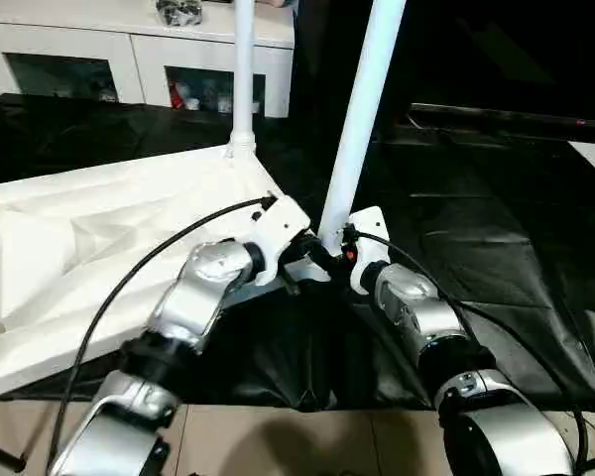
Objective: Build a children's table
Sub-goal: Rotate leg to tighten
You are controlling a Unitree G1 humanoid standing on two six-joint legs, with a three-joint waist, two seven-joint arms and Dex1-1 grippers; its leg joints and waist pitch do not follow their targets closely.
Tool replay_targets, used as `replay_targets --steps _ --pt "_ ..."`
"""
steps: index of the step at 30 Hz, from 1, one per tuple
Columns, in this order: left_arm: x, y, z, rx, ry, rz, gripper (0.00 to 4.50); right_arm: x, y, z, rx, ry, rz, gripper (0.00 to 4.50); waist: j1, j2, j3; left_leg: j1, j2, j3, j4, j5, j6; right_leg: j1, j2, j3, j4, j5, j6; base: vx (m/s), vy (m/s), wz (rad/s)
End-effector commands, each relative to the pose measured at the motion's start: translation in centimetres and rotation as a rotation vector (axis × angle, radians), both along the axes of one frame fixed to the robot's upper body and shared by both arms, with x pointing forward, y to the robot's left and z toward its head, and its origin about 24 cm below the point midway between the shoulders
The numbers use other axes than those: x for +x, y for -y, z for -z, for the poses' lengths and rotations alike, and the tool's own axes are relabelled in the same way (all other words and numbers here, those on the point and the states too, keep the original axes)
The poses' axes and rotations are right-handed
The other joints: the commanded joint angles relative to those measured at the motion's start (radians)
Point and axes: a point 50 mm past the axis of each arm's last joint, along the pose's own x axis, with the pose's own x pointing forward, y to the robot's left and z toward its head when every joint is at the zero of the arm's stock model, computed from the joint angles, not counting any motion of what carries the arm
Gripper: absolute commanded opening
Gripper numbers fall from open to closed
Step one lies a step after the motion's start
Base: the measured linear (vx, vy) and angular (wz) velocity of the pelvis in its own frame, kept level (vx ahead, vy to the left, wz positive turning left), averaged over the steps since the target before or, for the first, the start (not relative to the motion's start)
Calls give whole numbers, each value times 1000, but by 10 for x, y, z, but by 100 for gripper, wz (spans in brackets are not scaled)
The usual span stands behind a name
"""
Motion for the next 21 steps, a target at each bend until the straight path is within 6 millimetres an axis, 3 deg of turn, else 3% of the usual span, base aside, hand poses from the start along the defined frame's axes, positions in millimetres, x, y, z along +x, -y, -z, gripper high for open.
replay_targets --steps 1,4,8,13,15,16,18,20,21 --pt "-1 -8 -5 -19 -18 19 32 -2 10 9 -38 -44 -1 262 1 17 -66 9 21 -4 -81 -336 -7 38 -70 45 -81 -382 -159 0 0 0" --pt "-1 -16 -6 -15 -31 26 60 -2 13 7 -42 -39 -15 262 11 19 -68 15 21 3 -79 -301 -2 38 -66 49 -75 -310 -185 0 0 0" --pt "0 -20 -5 -6 -46 30 77 -3 15 6 -49 -33 -37 262 13 16 -70 7 21 4 -80 -261 0 49 -68 50 -66 -263 -197 0 0 0" --pt "1 -12 1 -31 -87 36 119 -4 18 8 -61 -31 -56 262 15 14 -69 4 19 4 -79 -241 4 51 -70 51 -69 -293 -184 0 0 0" --pt "0 -10 2 -40 -112 49 137 -5 18 8 -62 -31 -58 262 15 18 -69 5 20 4 -79 -245 1 50 -70 50 -70 -296 -185 0 0 0" --pt "0 -8 4 -39 -127 47 144 -5 19 8 -62 -31 -58 262 15 24 -68 6 21 2 -80 -254 -2 49 -69 50 -70 -300 -188 0 0 0" --pt "0 -7 7 -34 -147 39 156 -5 20 8 -63 -30 -58 262 13 20 -68 7 19 3 -80 -264 -2 49 -66 49 -71 -303 -187 0 0 0" --pt "2 -10 16 23 -162 27 164 -5 21 8 -73 -28 -58 262 14 27 -68 8 19 2 -81 -271 -3 48 -66 49 -74 -310 -182 0 0 0" --pt "2 -10 17 28 -162 27 164 -5 22 8 -74 -28 -58 262 14 23 -69 8 18 2 -80 -274 -3 49 -65 49 -74 -309 -178 0 0 0"
